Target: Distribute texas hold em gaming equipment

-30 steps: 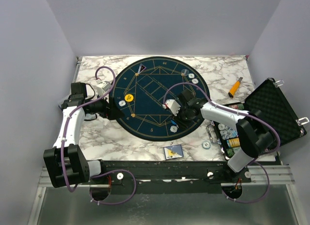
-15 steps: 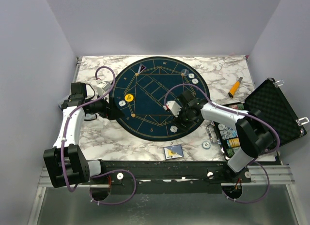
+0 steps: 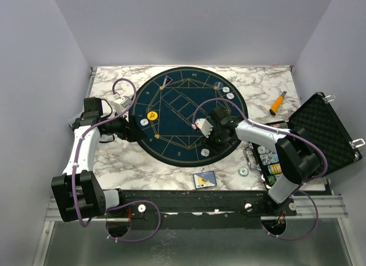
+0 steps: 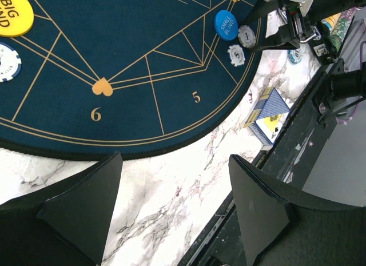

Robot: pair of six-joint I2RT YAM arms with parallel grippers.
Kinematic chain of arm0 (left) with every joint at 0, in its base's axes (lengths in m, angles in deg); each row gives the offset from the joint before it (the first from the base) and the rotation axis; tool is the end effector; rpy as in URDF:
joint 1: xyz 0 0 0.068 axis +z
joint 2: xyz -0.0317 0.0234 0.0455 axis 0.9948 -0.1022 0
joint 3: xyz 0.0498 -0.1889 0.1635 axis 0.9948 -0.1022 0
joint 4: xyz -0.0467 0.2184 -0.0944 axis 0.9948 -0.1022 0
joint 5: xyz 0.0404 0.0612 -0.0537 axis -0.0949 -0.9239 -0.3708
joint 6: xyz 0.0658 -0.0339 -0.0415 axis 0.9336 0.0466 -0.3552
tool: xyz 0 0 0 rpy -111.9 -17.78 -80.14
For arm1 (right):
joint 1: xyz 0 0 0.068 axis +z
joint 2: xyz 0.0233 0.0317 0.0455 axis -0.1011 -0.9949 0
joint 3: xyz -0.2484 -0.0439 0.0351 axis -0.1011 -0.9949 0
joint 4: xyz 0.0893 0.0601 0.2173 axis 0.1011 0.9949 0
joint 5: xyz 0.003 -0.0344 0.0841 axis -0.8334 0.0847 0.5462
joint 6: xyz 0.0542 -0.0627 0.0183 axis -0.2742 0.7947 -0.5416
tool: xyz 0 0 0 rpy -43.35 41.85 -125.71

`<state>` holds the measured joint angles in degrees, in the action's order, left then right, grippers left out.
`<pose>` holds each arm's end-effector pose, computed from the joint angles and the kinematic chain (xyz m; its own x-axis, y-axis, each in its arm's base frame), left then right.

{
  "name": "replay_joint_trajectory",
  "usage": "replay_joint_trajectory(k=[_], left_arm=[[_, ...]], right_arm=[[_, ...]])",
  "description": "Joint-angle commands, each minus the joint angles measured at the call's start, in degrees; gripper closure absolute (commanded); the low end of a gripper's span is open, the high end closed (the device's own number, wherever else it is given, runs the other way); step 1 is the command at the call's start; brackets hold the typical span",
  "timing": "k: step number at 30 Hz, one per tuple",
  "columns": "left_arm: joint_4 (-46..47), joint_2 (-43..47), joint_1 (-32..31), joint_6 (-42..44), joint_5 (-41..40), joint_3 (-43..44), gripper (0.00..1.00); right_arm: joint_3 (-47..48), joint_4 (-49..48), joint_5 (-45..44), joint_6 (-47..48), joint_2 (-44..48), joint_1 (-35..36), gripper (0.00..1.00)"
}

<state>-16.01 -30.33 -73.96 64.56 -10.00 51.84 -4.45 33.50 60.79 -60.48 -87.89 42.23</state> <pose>0.2369 -0.0215 0.2357 -0.7030 0.0793 -0.7068 0.5940 0.6120 -0.5221 0.2431 0.1973 0.1284 -0.3877 -0.8297 -0.4016 -0.9060 0.4233 0.0003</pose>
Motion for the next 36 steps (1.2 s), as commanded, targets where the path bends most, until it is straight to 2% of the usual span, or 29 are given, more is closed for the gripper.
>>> replay_joint_trajectory(k=[1, 10, 19, 21, 24, 25, 31, 36], left_arm=[[-0.3, -0.1, 0.5, 1.3, 1.7, 0.9, 0.22], [-0.3, -0.1, 0.5, 1.3, 1.6, 0.9, 0.22], [-0.3, -0.5, 0.5, 1.1, 1.8, 1.2, 0.22], [-0.2, -0.5, 0.5, 1.1, 1.7, 1.2, 0.22], [-0.3, -0.1, 0.4, 1.2, 1.5, 1.1, 0.22], [-0.3, -0.1, 0.5, 1.1, 1.5, 1.1, 0.22], [-0.4, -0.2, 0.5, 1.1, 1.6, 1.2, 0.22], [-0.4, -0.7, 0.5, 1.0, 1.9, 1.6, 0.22]], right_arm=[[1.7, -0.9, 1.3, -0.8, -0.8, 0.2, 0.45], [2.1, -0.3, 1.9, -0.7, -0.2, 0.3, 0.67], [4.5, 1.3, 2.2, -0.8, 2.0, 0.3, 0.69], [4.7, 1.4, 1.8, -0.7, 1.4, 0.3, 0.68], [4.2, 0.5, -0.8, -1.6, 1.1, 0.2, 0.54], [4.2, -0.5, -1.7, -2.5, 1.1, -0.4, 0.52], [10.9, 0.1, 3.3, -5.8, -2.9, -14.0, 0.47], [14.3, 1.0, 2.7, -5.4, -6.0, -17.3, 0.39]])
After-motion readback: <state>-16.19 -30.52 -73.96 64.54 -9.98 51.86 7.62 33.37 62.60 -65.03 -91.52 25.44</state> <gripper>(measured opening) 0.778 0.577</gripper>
